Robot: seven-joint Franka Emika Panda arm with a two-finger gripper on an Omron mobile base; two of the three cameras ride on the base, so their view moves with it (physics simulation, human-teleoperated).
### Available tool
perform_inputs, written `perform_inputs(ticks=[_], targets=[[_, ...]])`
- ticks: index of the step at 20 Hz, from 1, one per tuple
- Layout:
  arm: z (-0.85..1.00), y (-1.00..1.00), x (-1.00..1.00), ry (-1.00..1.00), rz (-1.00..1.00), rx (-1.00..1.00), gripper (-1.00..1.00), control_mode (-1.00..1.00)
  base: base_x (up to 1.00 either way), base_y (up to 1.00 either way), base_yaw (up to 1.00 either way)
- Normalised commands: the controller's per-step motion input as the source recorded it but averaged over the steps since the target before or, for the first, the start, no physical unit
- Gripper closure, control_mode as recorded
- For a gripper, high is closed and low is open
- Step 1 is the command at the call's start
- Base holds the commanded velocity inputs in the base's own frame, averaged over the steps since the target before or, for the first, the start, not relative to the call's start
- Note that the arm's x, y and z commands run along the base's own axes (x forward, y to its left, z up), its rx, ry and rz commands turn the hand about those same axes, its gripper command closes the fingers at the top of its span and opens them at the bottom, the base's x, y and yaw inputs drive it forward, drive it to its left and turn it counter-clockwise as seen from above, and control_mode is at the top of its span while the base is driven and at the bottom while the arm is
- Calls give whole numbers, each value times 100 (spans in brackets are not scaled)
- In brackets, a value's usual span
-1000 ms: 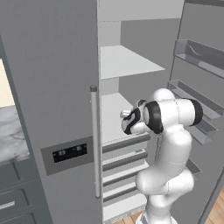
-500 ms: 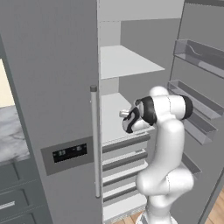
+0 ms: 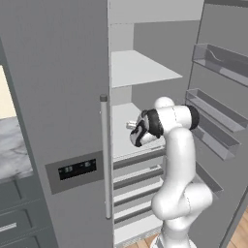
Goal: Pick the tangerine and apple from the fridge and place them inside the tupperware on the counter.
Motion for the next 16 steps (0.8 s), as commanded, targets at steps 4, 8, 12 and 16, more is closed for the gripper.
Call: perform_inputs(ticks=[4, 8, 12, 16], targets=[[-45, 19, 38, 0, -5, 0, 100, -100, 0, 0, 0], [-64, 8, 3, 13, -7, 0, 100, -100, 0, 0, 0], [-8, 1, -63, 7, -7, 2, 100, -100, 0, 0, 0], [45, 4, -100, 0, 0, 1, 100, -100, 0, 0, 0]])
